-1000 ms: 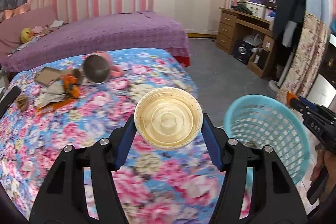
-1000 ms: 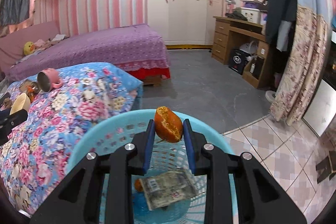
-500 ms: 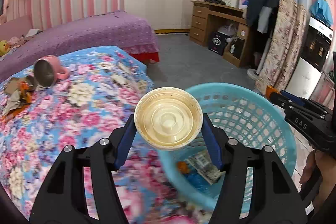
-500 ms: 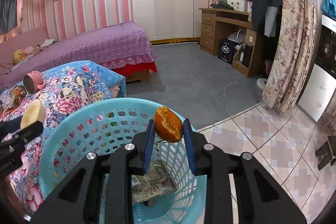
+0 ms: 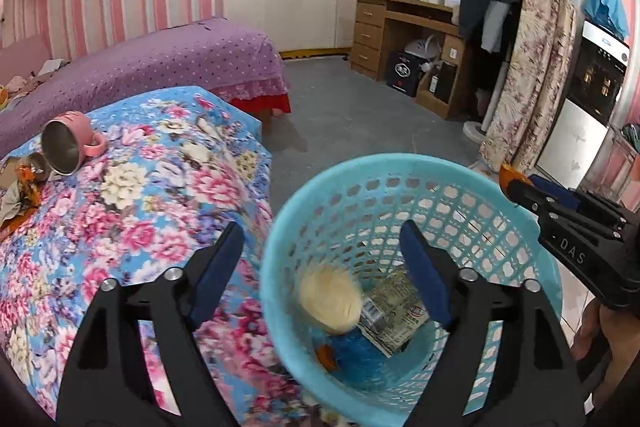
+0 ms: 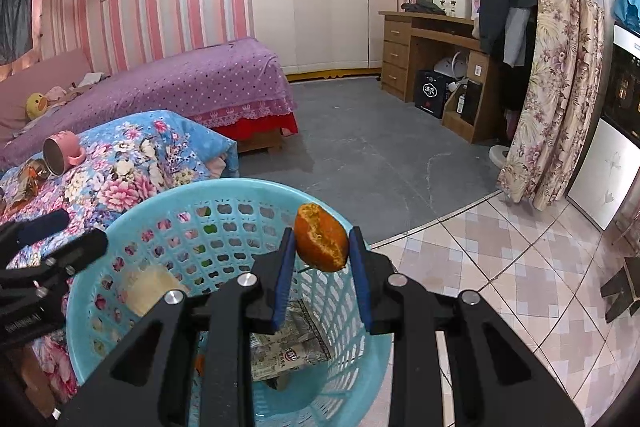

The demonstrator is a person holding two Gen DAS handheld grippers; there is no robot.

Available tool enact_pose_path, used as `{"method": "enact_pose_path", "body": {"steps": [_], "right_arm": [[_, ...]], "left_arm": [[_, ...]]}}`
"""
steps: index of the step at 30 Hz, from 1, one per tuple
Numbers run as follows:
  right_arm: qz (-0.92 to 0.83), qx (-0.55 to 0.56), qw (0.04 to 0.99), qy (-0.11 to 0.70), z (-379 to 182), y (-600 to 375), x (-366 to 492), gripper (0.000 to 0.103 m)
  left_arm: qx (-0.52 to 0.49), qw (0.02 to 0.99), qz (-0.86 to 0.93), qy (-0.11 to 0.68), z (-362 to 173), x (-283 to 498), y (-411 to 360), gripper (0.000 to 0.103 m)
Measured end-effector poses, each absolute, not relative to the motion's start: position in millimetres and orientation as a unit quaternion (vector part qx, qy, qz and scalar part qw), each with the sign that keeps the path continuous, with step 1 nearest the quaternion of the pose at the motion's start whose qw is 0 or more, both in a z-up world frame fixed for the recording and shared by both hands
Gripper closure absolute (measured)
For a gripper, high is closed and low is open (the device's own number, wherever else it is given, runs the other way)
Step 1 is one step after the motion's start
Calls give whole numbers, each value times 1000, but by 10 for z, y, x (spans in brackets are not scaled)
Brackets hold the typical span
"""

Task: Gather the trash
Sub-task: 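Open the left gripper dropping the bowl while the right gripper releases the peel piece, then move both grippers back over the bed toward the brown paper and beige cloth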

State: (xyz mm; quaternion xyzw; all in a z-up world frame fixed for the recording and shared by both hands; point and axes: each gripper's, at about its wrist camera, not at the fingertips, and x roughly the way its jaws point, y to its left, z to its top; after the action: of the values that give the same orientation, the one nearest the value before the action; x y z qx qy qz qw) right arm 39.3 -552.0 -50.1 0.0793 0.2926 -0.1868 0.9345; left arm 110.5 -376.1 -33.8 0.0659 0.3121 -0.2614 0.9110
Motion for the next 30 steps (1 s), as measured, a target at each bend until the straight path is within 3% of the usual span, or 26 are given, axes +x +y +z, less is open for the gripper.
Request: {"method": "enact_pose_path", "body": {"steps": [8,18,19,22,30], "right_arm": [[-184,67,937,290,-466,-5434,437,75],[-180,56,942,276,-369,-5229,494,73],[-182,55,942,276,-361,-5202,497,68],[-188,53,945,262,-308,-5097,498,38],[-216,57,942,252,-235,-4883,625,11]], "left_arm": [[59,928,-227,289,-206,1137,-3476,10],[46,938,-189,286,-126,1213,-2996,8],[47,940,-184,284,-111,1214,-2946,8],[47,943,-174,280,-63,1217,-2793,8],[34,949,-146,279,50,1331,-2238,6]]}}
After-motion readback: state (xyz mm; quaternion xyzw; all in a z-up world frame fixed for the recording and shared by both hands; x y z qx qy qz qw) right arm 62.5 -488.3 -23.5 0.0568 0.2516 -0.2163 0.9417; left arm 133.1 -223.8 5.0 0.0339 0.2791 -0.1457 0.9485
